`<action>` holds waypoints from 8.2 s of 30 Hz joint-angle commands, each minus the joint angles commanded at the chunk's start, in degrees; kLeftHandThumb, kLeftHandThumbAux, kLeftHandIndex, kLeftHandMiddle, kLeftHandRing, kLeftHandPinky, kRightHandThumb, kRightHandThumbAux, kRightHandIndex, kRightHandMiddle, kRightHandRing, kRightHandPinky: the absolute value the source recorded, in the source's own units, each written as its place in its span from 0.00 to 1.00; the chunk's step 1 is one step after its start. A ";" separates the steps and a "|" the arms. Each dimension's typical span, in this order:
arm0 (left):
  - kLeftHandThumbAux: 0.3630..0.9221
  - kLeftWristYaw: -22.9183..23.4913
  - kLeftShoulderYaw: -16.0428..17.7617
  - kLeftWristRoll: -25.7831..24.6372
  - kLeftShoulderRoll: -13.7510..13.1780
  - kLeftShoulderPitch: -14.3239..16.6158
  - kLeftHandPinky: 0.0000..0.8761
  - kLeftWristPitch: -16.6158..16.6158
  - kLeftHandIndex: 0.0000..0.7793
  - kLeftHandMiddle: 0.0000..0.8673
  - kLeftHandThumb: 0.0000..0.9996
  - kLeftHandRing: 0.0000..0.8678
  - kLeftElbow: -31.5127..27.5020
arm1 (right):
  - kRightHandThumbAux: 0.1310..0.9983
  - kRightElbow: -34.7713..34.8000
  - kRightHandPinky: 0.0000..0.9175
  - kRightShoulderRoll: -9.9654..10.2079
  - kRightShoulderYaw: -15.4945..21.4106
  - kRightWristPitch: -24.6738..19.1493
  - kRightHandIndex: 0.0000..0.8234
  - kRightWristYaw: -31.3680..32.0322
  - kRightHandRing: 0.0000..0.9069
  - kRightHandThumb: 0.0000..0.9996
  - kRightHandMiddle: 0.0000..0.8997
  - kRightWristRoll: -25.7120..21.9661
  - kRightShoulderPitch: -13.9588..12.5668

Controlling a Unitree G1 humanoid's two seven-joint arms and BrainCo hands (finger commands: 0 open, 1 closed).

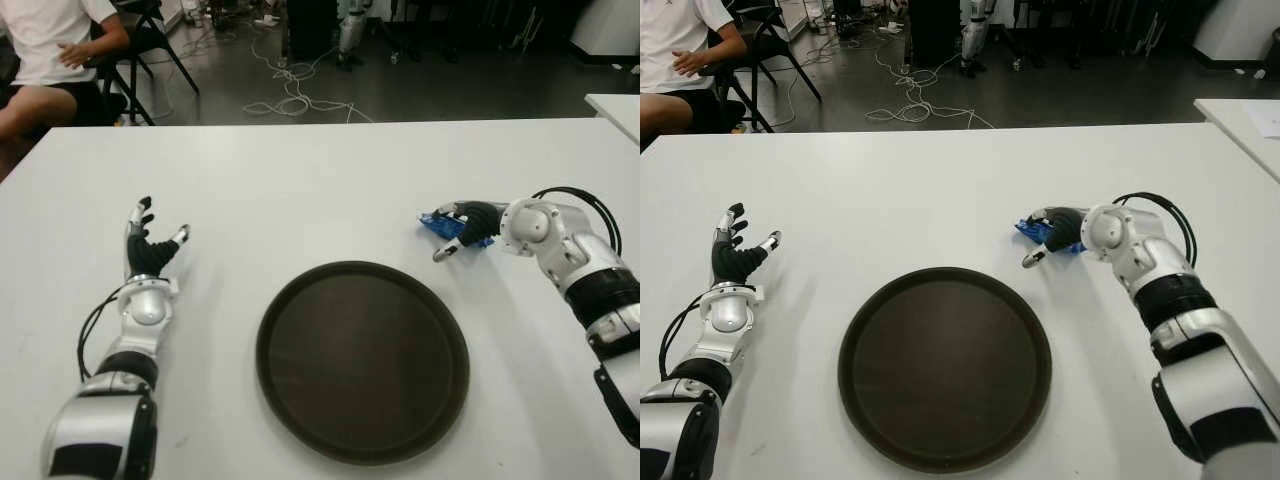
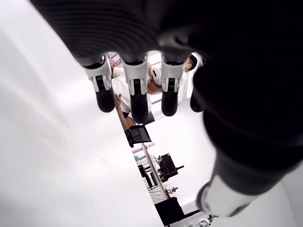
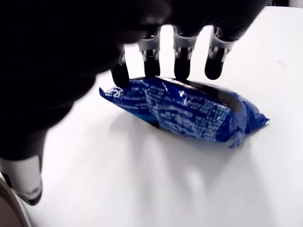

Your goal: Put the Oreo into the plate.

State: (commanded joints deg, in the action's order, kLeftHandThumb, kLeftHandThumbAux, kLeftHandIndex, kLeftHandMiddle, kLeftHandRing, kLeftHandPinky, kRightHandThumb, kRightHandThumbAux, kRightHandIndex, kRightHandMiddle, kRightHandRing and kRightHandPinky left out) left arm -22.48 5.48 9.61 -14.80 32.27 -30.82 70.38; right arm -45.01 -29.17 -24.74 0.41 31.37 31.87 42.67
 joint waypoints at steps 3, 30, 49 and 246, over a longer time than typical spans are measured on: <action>0.77 0.13 0.00 -0.02 -0.02 0.03 0.10 0.02 0.10 0.14 0.00 0.11 0.07 | 0.54 -0.08 0.00 0.18 0.21 -0.46 0.07 -0.30 0.03 0.00 0.08 0.00 0.08; 0.75 -0.30 -0.12 0.18 -0.04 0.21 0.10 0.31 0.10 0.14 0.00 0.12 0.35 | 0.55 -10.22 0.03 3.81 -0.12 2.97 0.04 -13.66 0.04 0.00 0.06 1.60 3.22; 0.76 0.03 0.40 -0.46 0.21 0.48 0.10 0.85 0.10 0.14 0.00 0.12 0.49 | 0.57 -11.74 0.03 4.88 0.41 4.49 0.06 -16.32 0.05 0.00 0.08 0.96 3.90; 0.76 -0.77 -0.08 0.02 0.32 0.04 0.10 0.00 0.10 0.13 0.00 0.11 -0.06 | 0.66 -28.85 0.00 11.07 -2.86 -3.45 0.09 -20.80 0.07 0.00 0.11 5.93 17.00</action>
State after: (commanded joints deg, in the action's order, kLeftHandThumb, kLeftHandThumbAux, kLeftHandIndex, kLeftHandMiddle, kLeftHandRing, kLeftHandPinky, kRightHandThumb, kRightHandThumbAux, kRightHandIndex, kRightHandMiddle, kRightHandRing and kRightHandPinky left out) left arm -23.25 5.39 9.62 -14.48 32.31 -30.81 70.32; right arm -73.86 -18.10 -27.60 -3.04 10.57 37.81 59.67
